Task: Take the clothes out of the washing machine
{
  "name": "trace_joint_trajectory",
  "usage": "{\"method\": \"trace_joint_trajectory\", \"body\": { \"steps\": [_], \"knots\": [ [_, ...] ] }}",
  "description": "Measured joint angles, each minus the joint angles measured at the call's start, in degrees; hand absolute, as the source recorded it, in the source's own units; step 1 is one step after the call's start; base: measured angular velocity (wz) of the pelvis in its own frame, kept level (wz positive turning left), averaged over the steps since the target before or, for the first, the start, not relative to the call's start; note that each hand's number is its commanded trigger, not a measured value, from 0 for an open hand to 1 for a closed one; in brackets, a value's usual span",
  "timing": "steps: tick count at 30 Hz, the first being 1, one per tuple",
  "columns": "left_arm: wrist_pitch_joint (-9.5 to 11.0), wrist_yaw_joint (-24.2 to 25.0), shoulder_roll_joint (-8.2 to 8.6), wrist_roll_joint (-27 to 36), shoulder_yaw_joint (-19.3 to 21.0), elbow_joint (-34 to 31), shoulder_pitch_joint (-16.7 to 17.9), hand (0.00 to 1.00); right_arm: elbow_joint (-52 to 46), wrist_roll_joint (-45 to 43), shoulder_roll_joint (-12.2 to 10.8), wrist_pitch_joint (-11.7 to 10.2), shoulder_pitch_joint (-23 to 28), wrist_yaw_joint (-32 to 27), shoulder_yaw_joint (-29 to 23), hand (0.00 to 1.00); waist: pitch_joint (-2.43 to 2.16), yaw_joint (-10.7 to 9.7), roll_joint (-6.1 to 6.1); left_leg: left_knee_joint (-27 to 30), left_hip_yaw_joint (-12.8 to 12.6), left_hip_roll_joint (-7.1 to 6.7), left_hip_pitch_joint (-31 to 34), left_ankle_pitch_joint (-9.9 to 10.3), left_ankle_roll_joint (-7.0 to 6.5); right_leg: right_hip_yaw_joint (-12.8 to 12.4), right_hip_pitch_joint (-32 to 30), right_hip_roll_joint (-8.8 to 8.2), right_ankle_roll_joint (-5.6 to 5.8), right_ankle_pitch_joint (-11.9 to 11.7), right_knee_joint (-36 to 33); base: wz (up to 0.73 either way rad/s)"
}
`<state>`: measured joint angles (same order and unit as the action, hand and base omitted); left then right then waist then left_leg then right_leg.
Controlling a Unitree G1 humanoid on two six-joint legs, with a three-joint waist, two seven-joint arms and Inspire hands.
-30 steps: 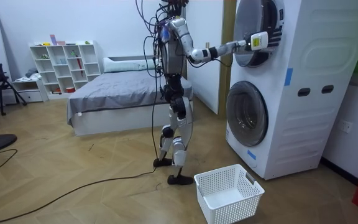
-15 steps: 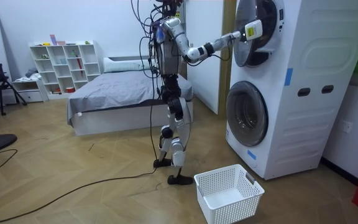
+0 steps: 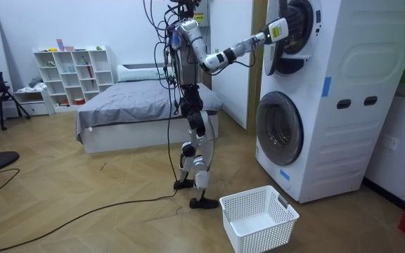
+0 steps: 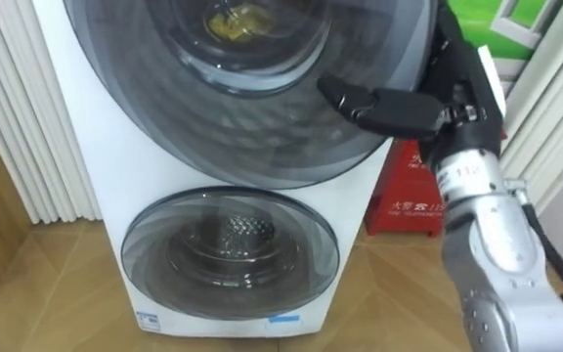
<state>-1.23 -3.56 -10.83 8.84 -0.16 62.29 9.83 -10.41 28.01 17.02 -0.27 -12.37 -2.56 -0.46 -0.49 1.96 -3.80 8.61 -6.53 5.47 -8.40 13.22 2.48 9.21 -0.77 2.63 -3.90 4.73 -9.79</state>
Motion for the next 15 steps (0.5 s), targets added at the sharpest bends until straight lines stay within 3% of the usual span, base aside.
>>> {"method": "trace_joint_trajectory", "body": {
  "steps": [6,15],
  "knots": [
    [1.5,-0.9,-0.19,1.1,-2.5,0.9,-0.3,0.0,-0.6,0.1,-2.8,-0.2,6.8,2.5,4.4,0.0,0.2,-0.1,0.42,-0.9,-1.9,-0.03,0.2,0.0,-0.01,-1.3,-1.3,0.38,0.03,-0.3,-0.2,-0.13],
    [2.0,-1.0,-0.36,1.7,-5.4,1.8,-1.9,0.0,-0.6,0.6,-3.4,-0.3,11.4,9.5,11.5,0.0,0.63,-0.1,1.36,-0.9,-2.0,-0.04,0.4,0.0,-0.01,-1.2,-1.3,0.27,0.13,-0.3,0.0,0.0]
  ]
}}
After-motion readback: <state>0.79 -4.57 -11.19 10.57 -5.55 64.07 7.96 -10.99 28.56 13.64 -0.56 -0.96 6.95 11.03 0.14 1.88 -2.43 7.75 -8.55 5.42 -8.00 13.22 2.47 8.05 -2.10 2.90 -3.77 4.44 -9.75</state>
